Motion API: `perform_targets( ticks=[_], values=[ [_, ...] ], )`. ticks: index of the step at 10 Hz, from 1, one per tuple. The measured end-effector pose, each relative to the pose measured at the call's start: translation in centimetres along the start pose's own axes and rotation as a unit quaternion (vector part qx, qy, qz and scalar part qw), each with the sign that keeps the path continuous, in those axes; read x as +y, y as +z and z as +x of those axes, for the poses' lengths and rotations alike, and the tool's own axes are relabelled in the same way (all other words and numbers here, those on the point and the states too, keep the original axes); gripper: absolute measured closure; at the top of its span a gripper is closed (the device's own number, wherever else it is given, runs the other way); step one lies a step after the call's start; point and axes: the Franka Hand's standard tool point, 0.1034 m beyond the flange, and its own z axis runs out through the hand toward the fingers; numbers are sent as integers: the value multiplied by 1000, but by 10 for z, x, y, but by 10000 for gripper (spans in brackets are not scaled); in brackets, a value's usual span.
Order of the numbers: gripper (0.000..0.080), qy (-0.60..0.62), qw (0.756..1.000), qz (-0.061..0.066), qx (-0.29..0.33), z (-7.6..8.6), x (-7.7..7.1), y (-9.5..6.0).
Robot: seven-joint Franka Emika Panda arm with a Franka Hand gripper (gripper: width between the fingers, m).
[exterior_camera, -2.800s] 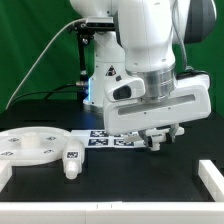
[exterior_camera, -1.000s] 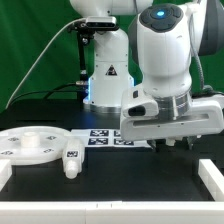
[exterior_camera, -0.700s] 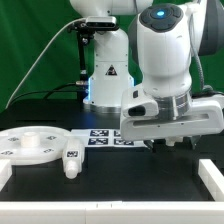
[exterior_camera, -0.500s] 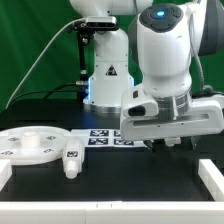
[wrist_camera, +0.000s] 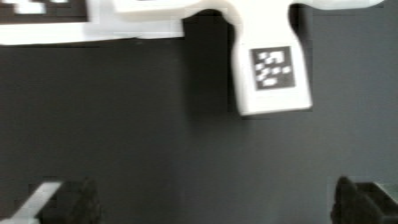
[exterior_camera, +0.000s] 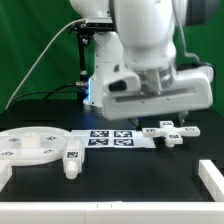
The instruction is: Assemble round table
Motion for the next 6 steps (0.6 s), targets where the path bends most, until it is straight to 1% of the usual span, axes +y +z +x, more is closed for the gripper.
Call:
perform_targets(
  ticks=[1, 4, 5, 6],
  values=[
    [151, 5, 1000, 0, 3, 0, -4, -4],
    [151, 4, 1000, -1, 0, -1, -3, -1],
    [151, -1, 1000, -2, 1, 2, 1, -2],
    [151, 0, 1000, -9, 7, 16, 19, -11]
  ],
)
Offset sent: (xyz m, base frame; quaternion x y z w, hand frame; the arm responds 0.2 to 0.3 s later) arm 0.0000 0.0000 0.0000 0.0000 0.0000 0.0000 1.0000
